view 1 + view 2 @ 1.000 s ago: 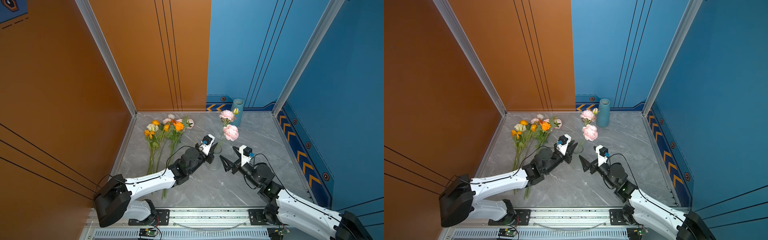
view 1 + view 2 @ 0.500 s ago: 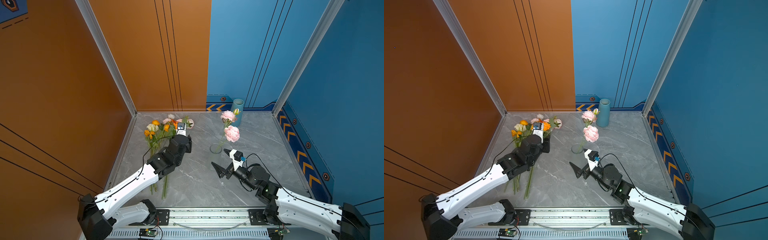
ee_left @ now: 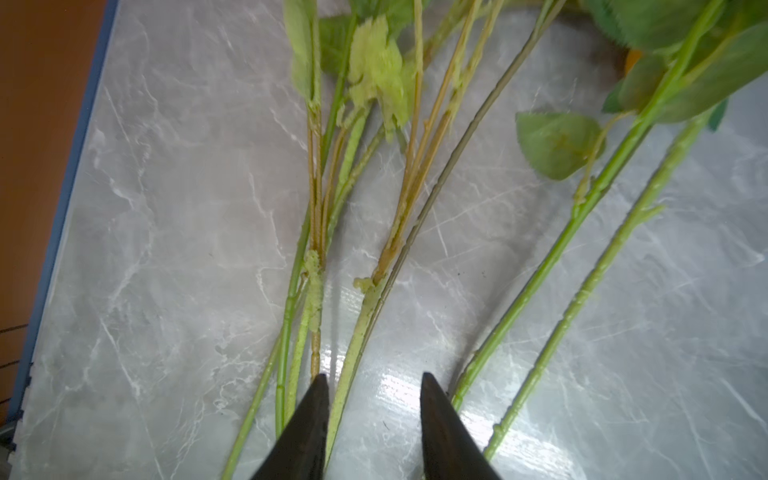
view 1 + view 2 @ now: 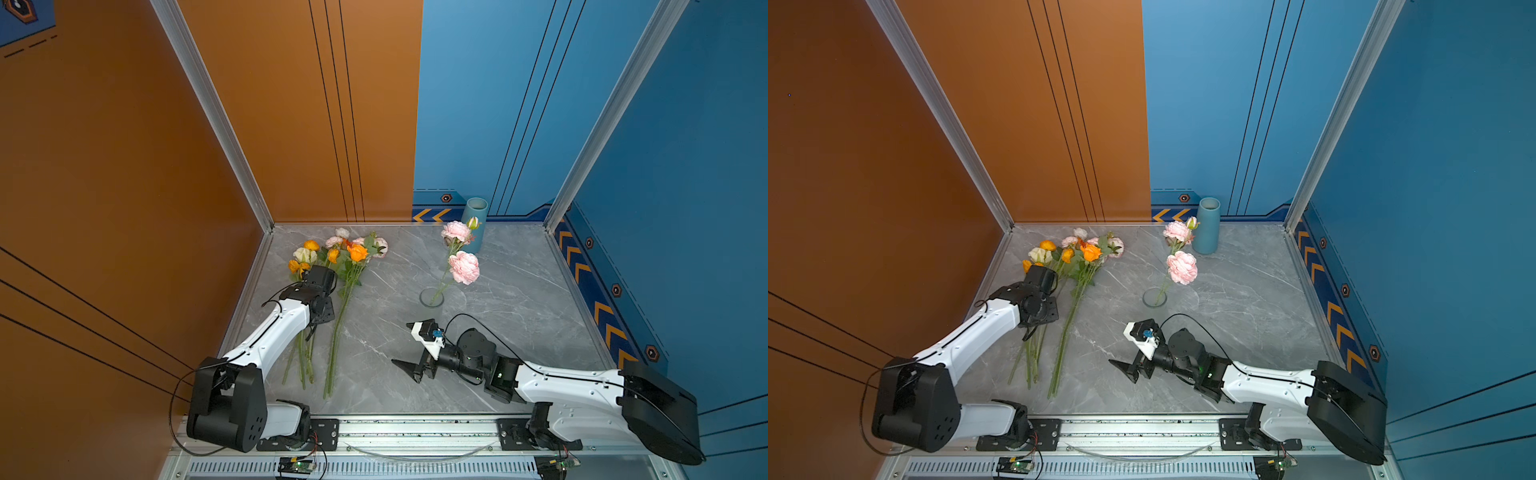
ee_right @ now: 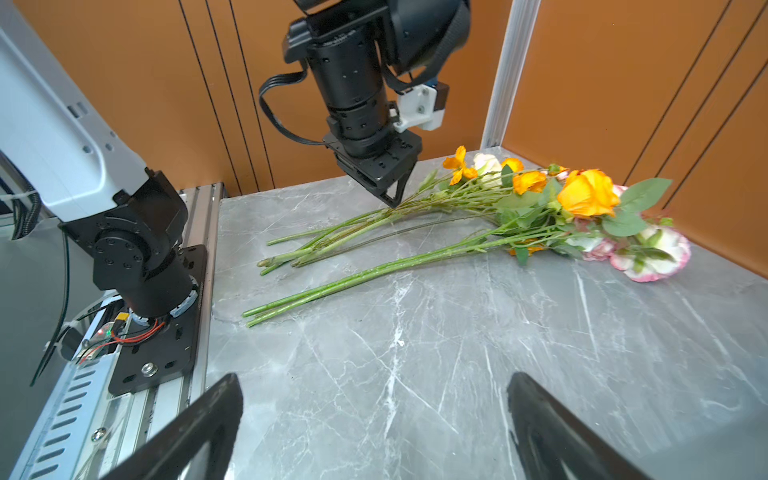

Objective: Arrange the flowers into the vase
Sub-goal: 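Open the left gripper and return it to the flowers while the right draws back, then lower the left gripper and grasp orange poppy and grass stems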

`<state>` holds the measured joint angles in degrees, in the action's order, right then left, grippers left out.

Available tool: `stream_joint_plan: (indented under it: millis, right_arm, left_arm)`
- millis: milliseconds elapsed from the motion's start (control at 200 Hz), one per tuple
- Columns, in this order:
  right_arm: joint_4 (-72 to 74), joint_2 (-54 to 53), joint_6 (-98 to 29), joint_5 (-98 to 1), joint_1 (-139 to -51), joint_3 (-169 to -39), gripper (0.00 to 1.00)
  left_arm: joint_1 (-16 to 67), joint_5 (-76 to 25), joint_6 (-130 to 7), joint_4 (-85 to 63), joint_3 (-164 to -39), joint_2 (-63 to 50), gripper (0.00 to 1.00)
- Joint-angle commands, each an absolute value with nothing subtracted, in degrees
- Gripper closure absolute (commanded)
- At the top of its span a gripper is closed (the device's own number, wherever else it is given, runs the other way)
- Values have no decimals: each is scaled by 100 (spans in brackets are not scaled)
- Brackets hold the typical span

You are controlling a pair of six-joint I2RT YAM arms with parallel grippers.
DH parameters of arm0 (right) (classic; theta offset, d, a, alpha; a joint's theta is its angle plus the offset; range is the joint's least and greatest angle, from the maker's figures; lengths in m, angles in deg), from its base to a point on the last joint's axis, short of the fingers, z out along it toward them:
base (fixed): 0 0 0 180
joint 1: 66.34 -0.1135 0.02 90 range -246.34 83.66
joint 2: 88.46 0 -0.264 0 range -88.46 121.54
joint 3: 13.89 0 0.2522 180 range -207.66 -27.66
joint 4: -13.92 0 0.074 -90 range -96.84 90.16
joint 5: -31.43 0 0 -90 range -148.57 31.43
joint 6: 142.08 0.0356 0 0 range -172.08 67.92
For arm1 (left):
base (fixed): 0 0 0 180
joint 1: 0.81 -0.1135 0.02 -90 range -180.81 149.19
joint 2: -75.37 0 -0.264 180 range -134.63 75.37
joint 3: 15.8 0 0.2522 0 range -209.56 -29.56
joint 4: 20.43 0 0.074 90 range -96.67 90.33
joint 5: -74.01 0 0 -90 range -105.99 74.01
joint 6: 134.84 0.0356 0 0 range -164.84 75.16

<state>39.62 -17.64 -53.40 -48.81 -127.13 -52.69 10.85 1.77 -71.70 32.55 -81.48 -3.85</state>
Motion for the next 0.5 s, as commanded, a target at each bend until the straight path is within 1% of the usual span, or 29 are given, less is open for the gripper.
stream_joint_plan:
  millis: [0,195,491]
  right_arm:
    - [4153,-1658,-5368,-4562,-12729,-5455,0]
    - [4129,-1625,-5366,-4545,-12700,-5473,0]
    - [4138,-1635,-5286,-4476,-12574,-5459,0]
  left_arm:
    - [1028,-4,-7066,3260,-8393,-652,62]
    - [986,306,-6925,3122,-8772,-1411,62]
    - [853,704,-6814,2998,-9234,-1941,63]
